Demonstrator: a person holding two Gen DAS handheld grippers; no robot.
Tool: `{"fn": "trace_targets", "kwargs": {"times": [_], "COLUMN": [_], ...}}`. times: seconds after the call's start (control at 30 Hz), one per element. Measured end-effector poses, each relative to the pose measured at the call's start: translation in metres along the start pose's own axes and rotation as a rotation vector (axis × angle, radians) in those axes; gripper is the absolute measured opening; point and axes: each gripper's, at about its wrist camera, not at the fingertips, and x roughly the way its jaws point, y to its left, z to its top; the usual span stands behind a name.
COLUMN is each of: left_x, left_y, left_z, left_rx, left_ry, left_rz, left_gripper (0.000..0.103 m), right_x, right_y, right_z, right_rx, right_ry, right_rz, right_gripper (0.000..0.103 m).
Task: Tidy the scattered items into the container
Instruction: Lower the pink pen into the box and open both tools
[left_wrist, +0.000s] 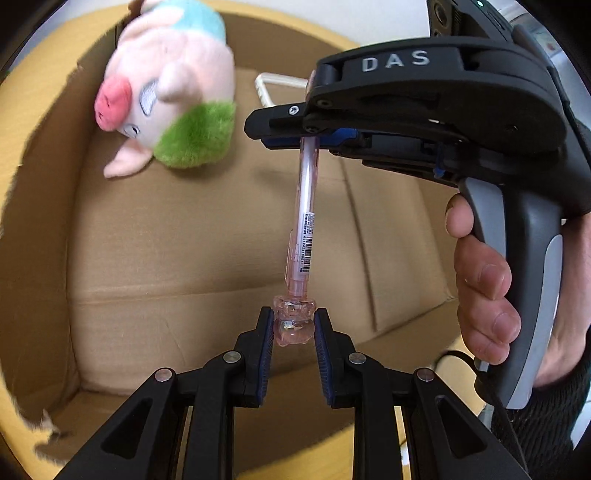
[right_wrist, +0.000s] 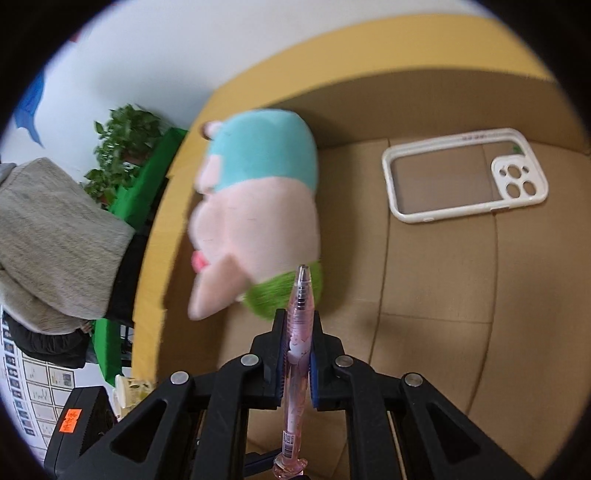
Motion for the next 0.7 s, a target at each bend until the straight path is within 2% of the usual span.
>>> {"fn": "trace_targets", "kwargs": {"times": [0.27, 0.63, 0.7], "left_x": [0.018, 0.014, 0.013], "left_y": [0.013, 0.016, 0.017], "left_z": [0.003, -0.008, -0.011], "left_rx": [-0.03, -0.044, -0.048], "left_ry": [0.071, 0.08, 0.077], "left_rz": [0.042, 0.04, 0.044], "left_gripper": [0.023, 0.023, 0.023], "right_x": [0.029, 0.036, 0.035], "right_y": [-0.01, -0.02, -0.02], "right_z": [0.001, 0.002, 0.001], "right_rx": [0.007, 0.034, 0.031], "right_ry": [0.052, 0.07, 0.071], "right_rz": [-0.021, -0.009, -0.002], "right_gripper": [0.009, 0.011, 0.015]}}
